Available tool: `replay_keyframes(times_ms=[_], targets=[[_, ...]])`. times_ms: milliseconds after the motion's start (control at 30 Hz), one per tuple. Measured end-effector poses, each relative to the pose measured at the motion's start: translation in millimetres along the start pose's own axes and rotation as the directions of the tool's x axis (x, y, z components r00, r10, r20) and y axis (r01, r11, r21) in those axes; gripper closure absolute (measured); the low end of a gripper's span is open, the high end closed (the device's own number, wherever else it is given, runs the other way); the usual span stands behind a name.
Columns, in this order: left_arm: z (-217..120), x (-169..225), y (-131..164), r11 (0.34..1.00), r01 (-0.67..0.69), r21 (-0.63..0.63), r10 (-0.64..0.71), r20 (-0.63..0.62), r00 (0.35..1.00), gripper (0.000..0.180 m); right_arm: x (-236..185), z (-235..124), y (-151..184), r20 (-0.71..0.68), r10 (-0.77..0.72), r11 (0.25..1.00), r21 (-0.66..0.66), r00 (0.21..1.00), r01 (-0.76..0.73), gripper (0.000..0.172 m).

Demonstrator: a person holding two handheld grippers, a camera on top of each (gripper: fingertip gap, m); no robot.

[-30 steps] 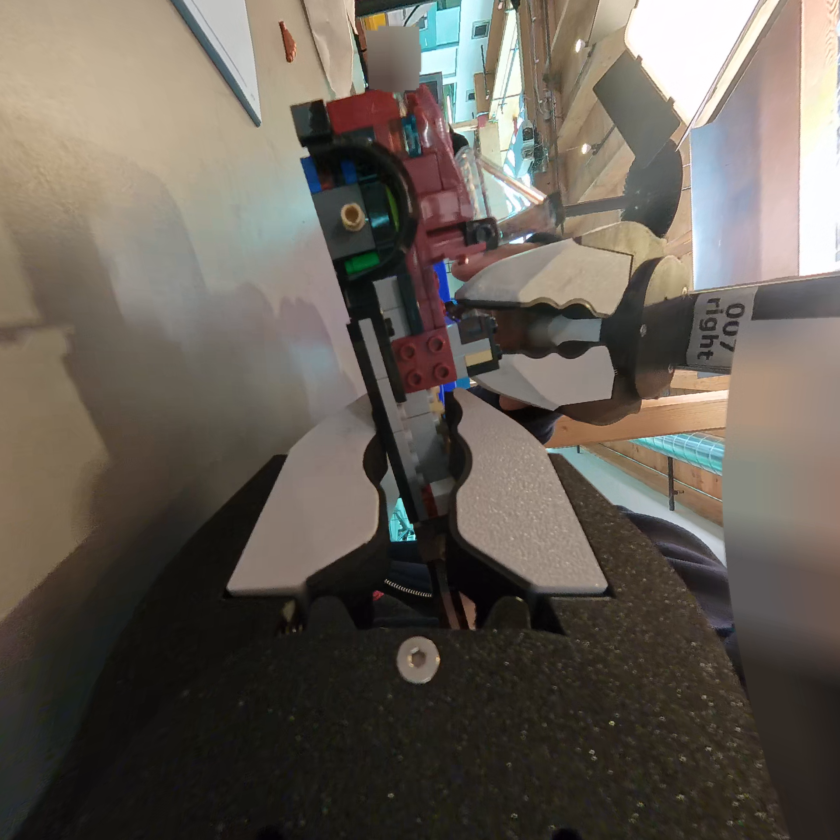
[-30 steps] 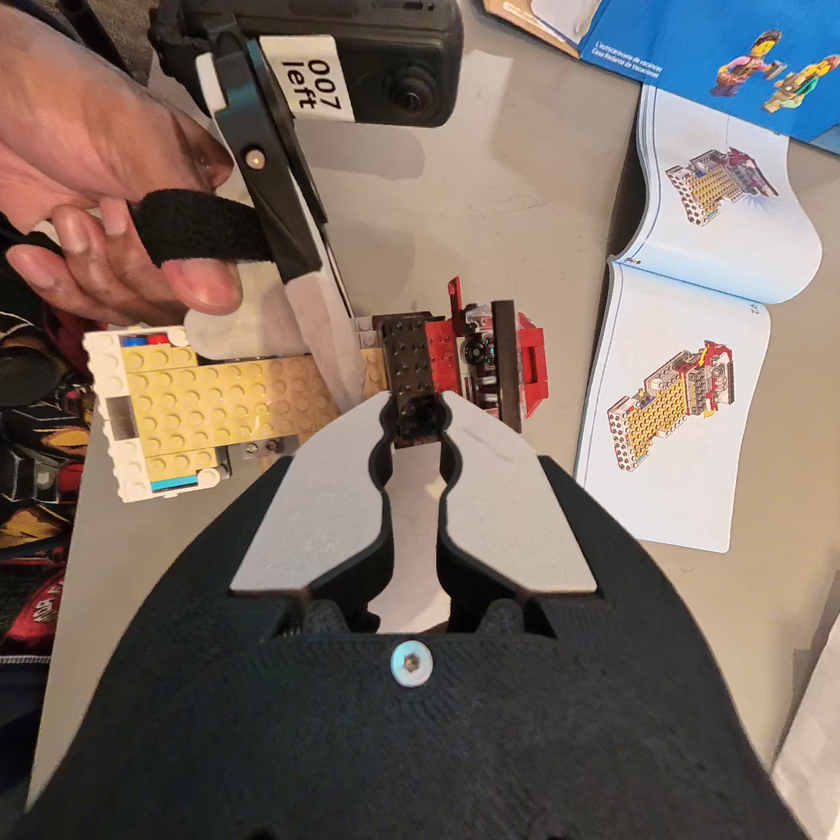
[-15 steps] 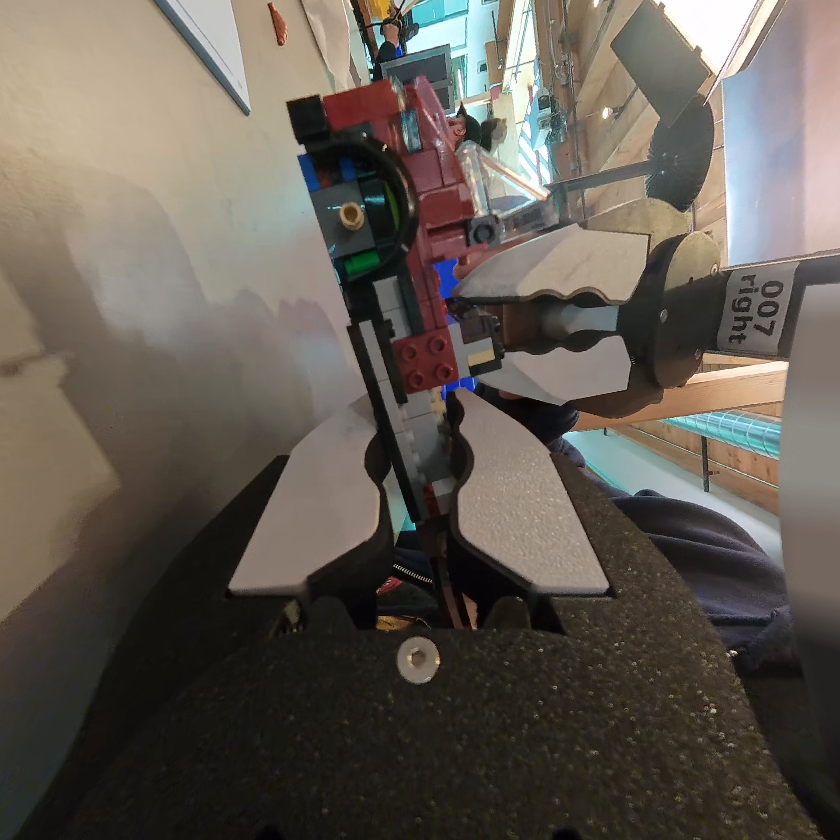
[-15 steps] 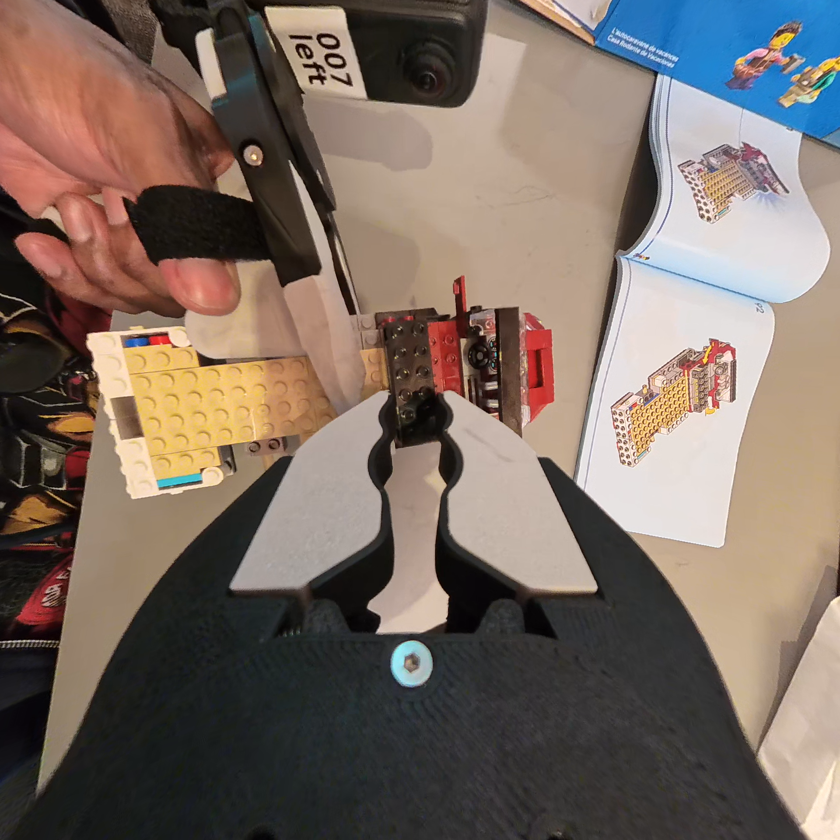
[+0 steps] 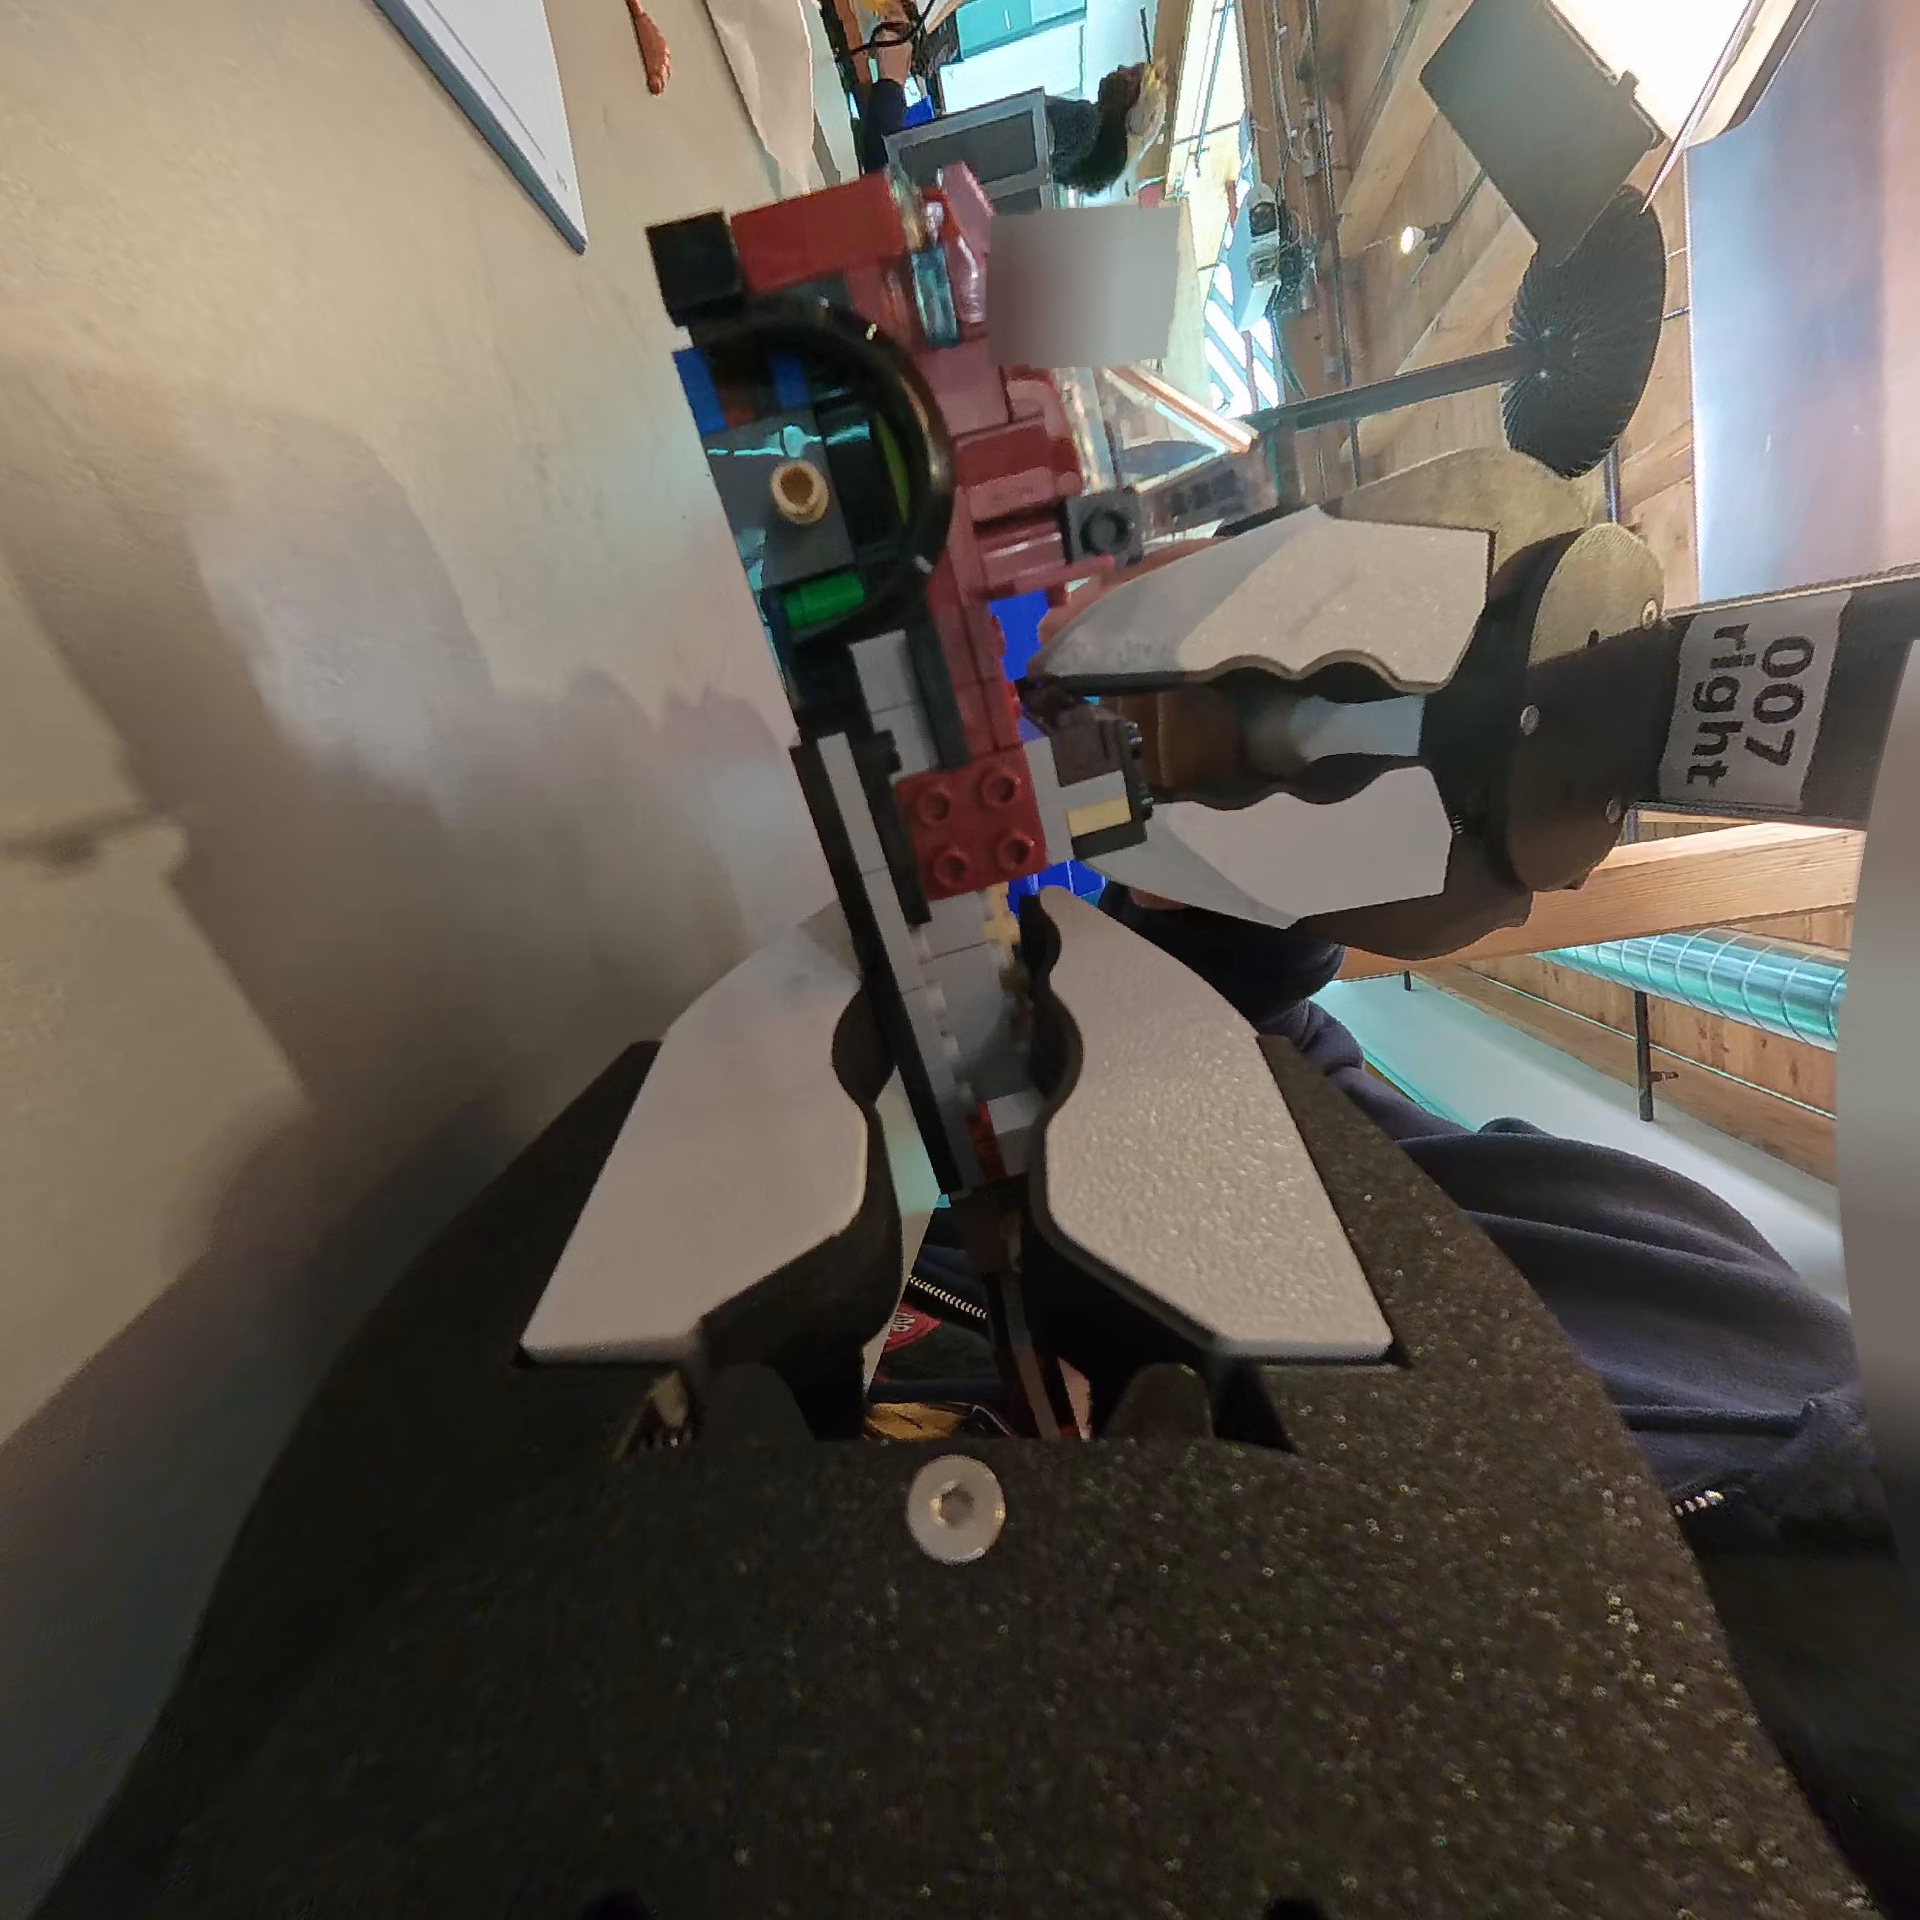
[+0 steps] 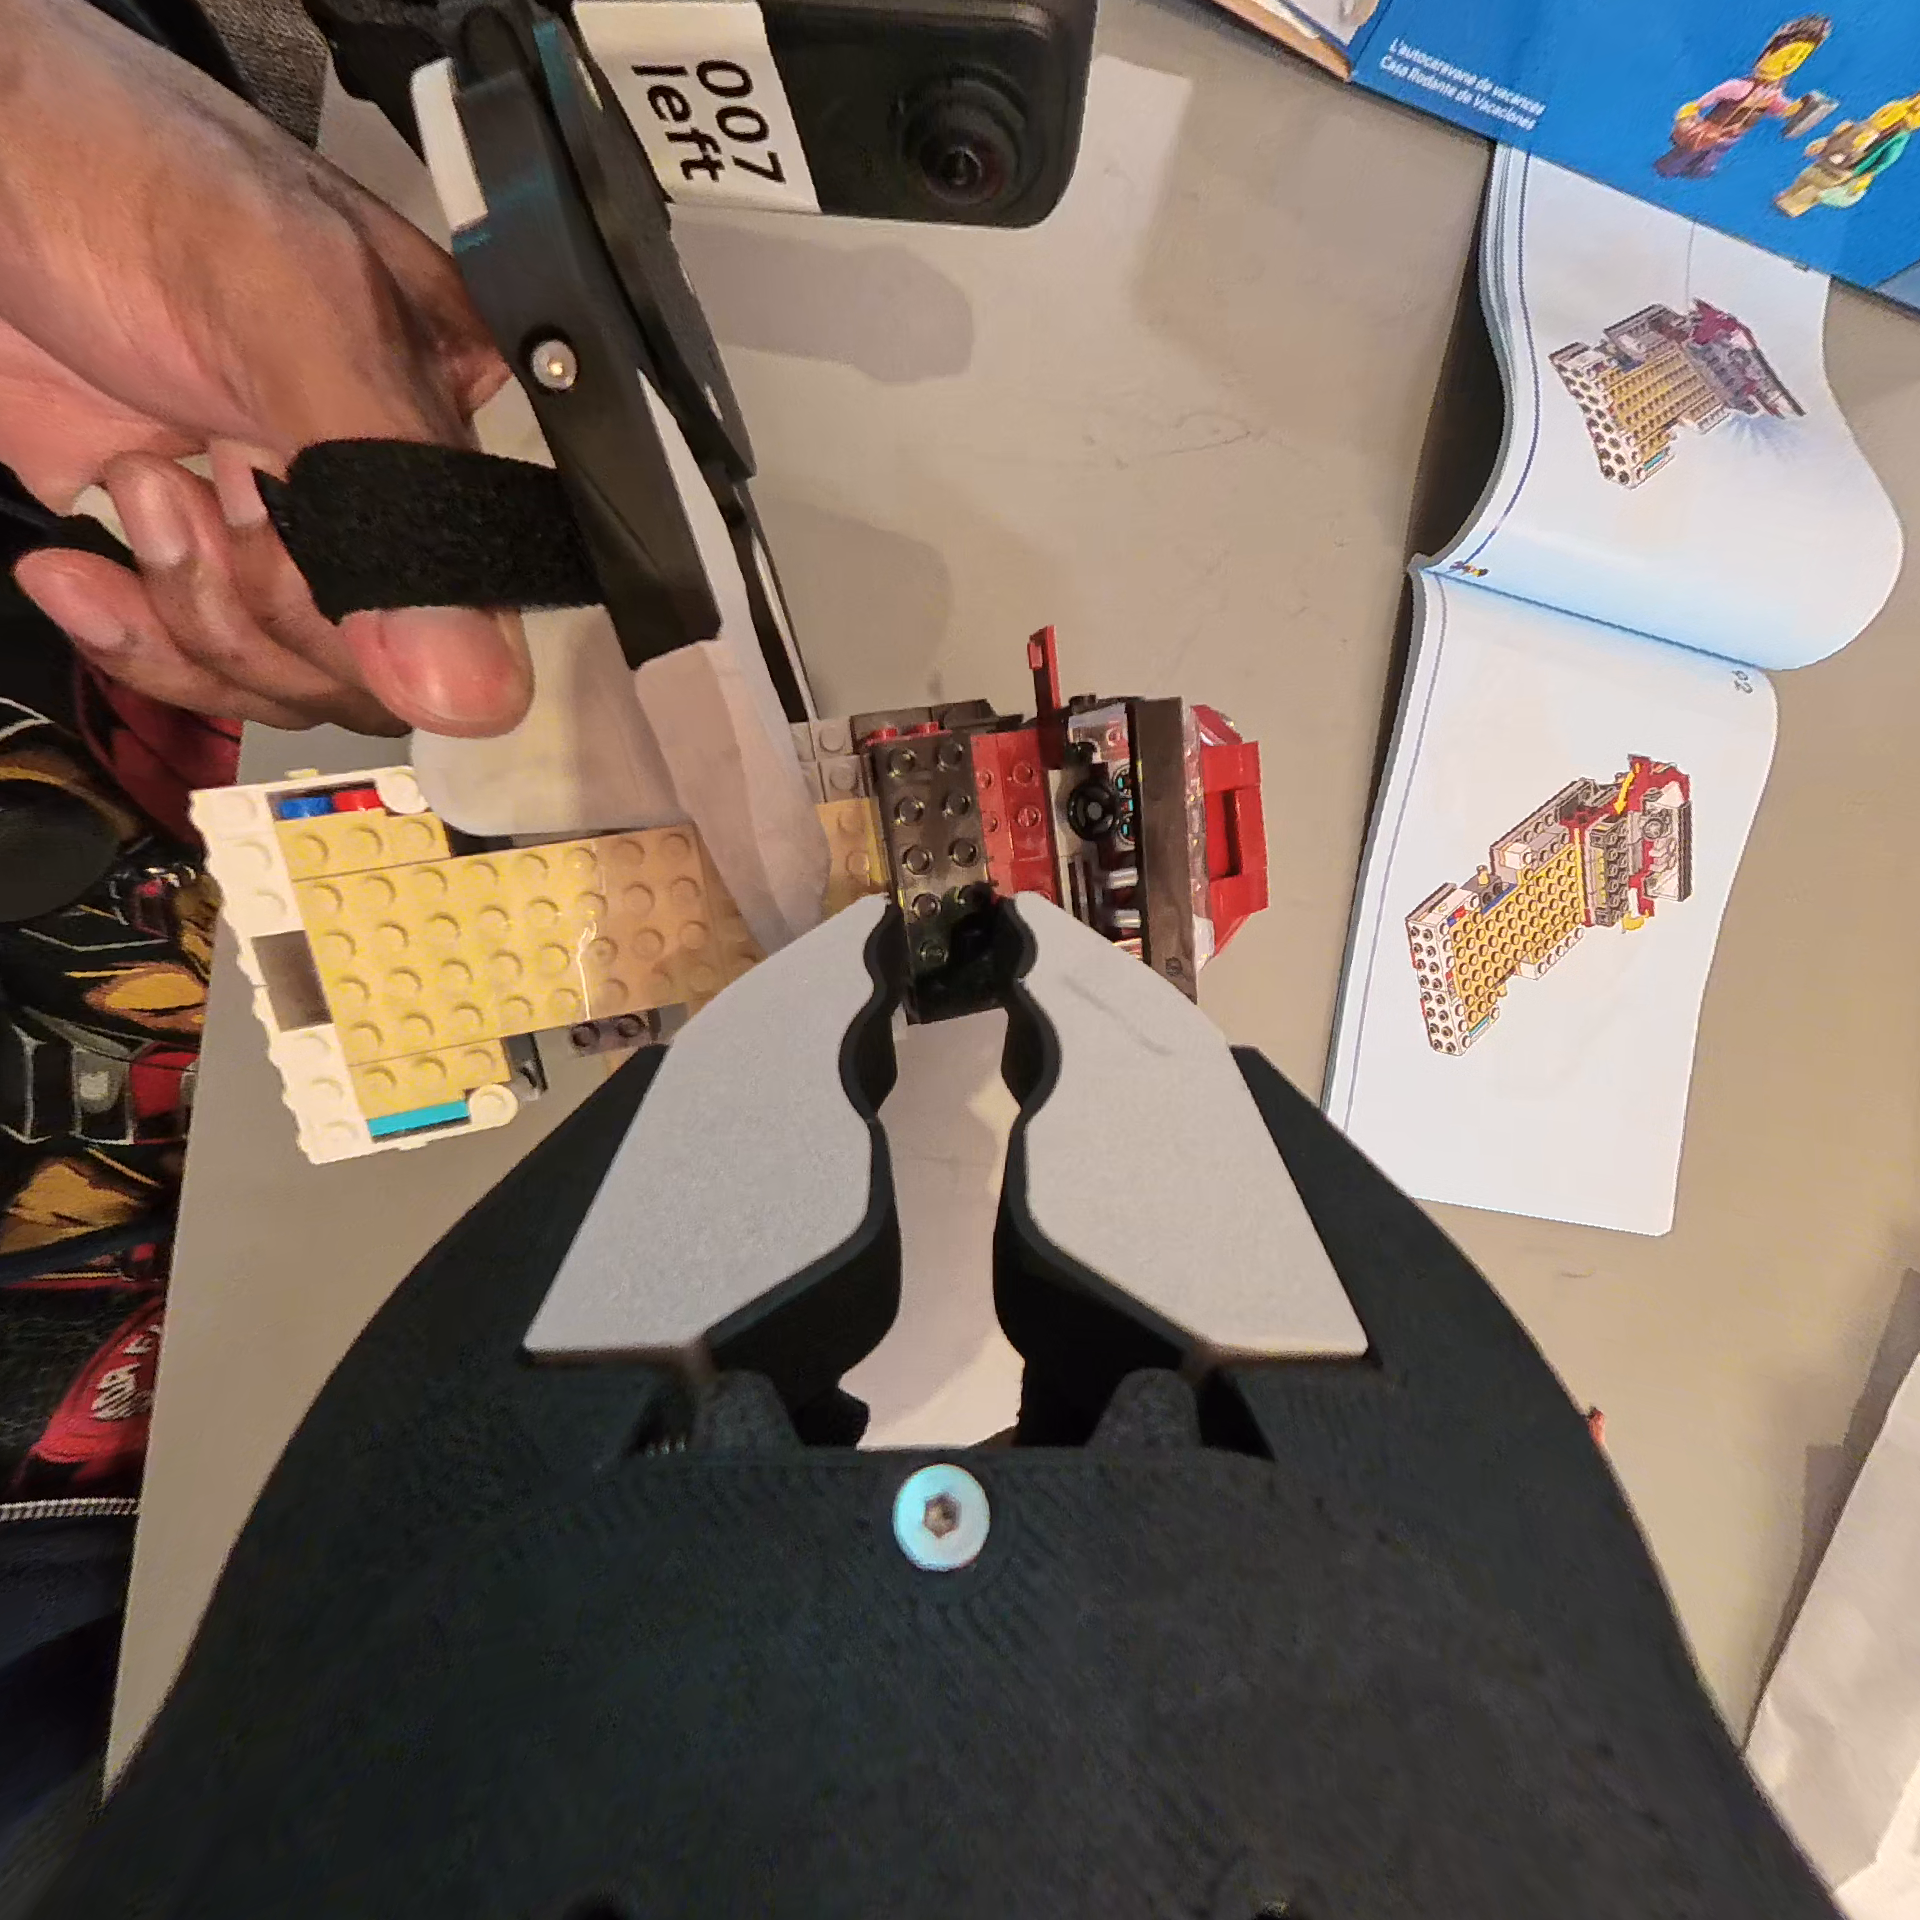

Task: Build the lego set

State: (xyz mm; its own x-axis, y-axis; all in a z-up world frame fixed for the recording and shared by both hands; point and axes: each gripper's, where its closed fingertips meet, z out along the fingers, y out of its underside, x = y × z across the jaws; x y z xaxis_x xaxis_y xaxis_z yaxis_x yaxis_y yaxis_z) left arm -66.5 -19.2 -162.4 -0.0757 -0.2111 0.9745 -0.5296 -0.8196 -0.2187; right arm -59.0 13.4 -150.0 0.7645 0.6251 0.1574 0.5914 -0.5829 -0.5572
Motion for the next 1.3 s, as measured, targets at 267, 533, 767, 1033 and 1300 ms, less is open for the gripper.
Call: replay_keyframes(times_ms=[267, 533, 767, 1033, 1300], targets=[[0.2, -0.6, 0.2, 1.0, 0.0, 0.001, 0.0, 0.009, 1.0, 0.157, 0.6, 2.0, 0.4, -0.027, 0.003, 1.0, 0.005, 1.0, -0.003, 0.154], [0.3, -2.5, 0.6, 1.0, 0.004, 0.0, -0.004, 0.019, 1.0, 0.157, 1.2, 5.6, 1.1, -0.046, 0.006, 1.0, 0.005, 0.999, -0.006, 0.154], [0.0, -6.5, -8.0, 0.997, 0.066, 0.039, -0.064, -0.044, 0.997, 0.157, 9.7, 7.3, -4.4, -0.101, 0.034, 0.999, 0.033, 0.994, -0.031, 0.151], [-7.2, -4.1, -17.2, 0.99, 0.132, 0.048, -0.125, -0.113, 0.986, 0.157, 16.8, -12.4, -6.0, -0.109, 0.135, 0.973, 0.201, 0.985, -0.111, 0.142], [-3.5, 7.3, -13.6, 0.992, 0.124, -0.001, -0.123, -0.162, 0.979, 0.157, 12.5, -14.9, -4.8, 0.003, 0.132, 0.946, 0.299, 0.991, -0.127, 0.145]])
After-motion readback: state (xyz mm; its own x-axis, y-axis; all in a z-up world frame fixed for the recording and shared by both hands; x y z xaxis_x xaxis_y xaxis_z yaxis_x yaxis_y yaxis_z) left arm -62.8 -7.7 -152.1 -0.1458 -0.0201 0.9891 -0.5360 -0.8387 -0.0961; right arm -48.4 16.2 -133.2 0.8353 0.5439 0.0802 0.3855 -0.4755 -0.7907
